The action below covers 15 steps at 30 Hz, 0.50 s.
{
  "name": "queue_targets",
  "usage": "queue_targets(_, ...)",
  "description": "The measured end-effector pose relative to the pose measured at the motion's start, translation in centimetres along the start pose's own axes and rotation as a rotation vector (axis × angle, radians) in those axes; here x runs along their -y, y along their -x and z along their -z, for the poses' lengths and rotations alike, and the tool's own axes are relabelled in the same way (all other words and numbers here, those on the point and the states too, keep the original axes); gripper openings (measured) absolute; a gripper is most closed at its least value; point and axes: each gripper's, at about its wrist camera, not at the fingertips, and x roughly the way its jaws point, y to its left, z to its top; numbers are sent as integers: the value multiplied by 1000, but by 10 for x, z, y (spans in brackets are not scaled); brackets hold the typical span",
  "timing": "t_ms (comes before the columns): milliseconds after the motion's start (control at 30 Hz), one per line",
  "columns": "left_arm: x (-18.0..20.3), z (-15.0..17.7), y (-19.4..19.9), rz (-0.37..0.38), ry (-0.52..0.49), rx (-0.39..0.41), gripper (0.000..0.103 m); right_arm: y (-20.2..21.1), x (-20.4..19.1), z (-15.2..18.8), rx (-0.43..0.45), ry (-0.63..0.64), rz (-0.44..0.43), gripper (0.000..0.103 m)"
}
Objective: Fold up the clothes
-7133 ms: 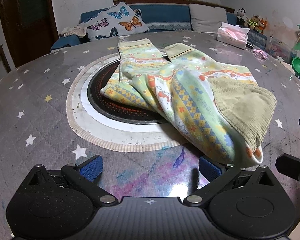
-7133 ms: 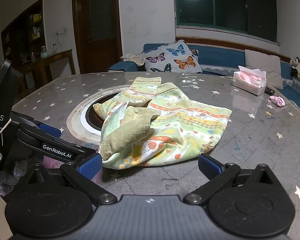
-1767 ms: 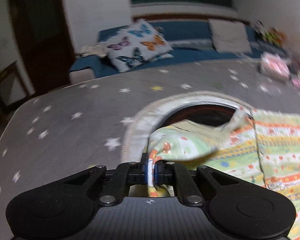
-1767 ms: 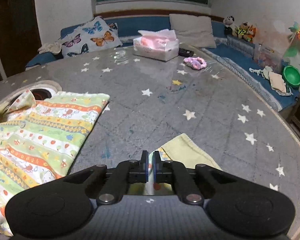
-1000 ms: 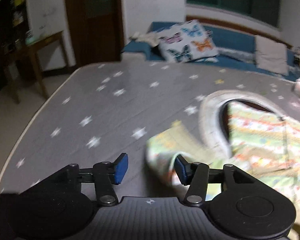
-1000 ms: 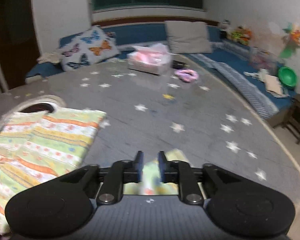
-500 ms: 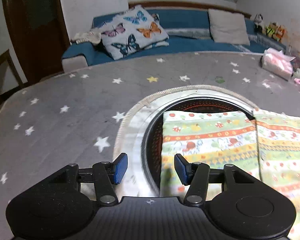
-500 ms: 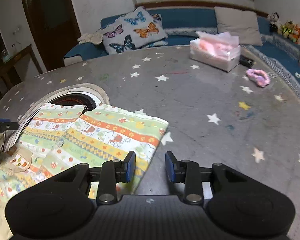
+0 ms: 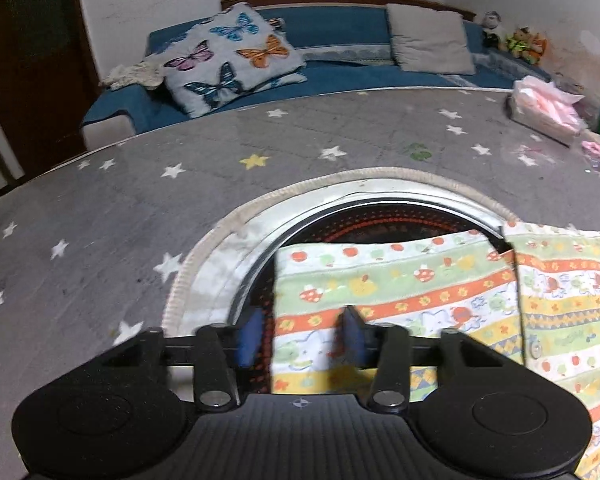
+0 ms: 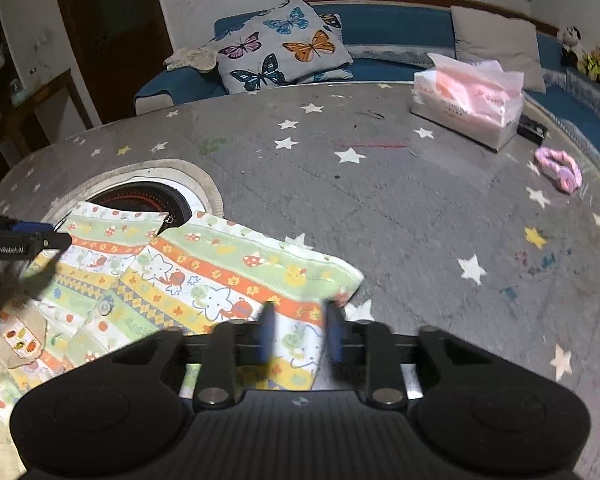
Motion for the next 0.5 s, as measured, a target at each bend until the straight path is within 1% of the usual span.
queue_targets(33, 1, -1, 0, 7, -7, 4, 18, -1, -1, -1, -2, 4, 0, 7)
queue_targets(67, 2, -1, -1, 10, -15, 9, 11, -3, -2, -4, -2, 10, 1, 5)
queue_targets(133, 1, -3, -2, 2, -6, 21, 4, -5, -6, -10, 2, 29, 3, 4)
queue_targets(300, -18, -11, 3, -45, 58, 74, 3, -10, -23, -35, 51, 98, 3, 3)
queue_targets(500, -46, -32, 8, -110, 144, 147, 3, -28, -42, -87, 143, 142, 3, 3)
